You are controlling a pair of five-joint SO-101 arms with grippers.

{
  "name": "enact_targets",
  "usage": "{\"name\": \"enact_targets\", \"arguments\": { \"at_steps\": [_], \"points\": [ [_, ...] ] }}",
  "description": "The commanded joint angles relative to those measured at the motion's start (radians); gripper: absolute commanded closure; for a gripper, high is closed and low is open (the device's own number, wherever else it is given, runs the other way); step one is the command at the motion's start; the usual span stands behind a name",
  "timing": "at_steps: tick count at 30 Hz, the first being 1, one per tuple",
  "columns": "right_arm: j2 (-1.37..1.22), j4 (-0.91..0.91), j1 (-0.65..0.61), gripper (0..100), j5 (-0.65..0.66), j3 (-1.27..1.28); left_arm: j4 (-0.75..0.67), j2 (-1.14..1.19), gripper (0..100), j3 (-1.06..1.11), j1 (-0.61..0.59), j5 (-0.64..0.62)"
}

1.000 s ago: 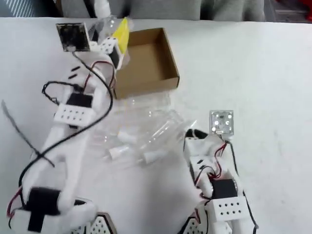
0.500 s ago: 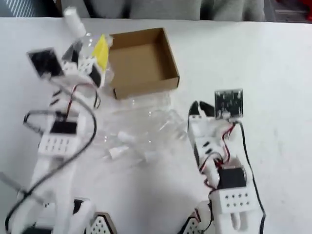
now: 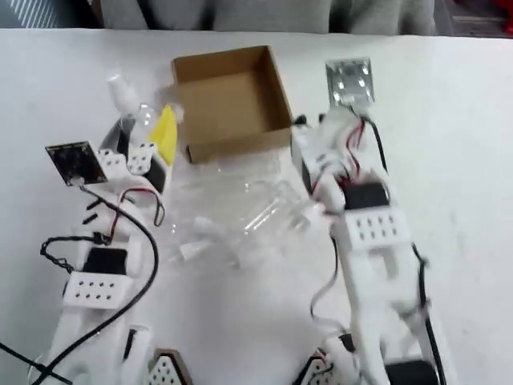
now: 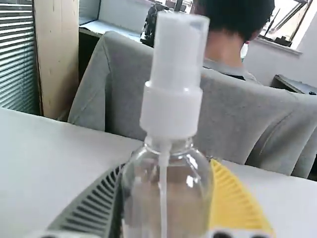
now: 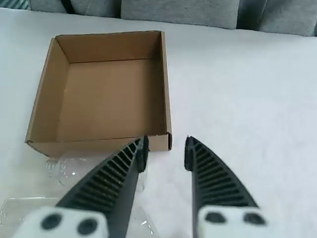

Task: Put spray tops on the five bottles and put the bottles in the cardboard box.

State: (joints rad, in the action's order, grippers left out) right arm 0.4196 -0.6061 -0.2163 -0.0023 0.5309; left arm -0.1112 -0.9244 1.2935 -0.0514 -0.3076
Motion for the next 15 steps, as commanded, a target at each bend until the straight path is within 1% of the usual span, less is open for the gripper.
{"name": "enact_targets", "arguments": {
  "at_steps": [1,9,15],
  "points": [
    [-0.163,0.016,-0.004,88.0,0.015,-0.183,-0.020,-0.035,98,0.006,-0.013,-0.011],
    [-0.556,0.016,-0.001,87.9,0.015,-0.477,-0.026,-0.031,98,0.038,-0.005,-0.005],
    [-0.792,0.016,-0.004,87.9,0.017,-0.683,-0.026,-0.031,98,0.038,-0.005,-0.003]
  ]
}}
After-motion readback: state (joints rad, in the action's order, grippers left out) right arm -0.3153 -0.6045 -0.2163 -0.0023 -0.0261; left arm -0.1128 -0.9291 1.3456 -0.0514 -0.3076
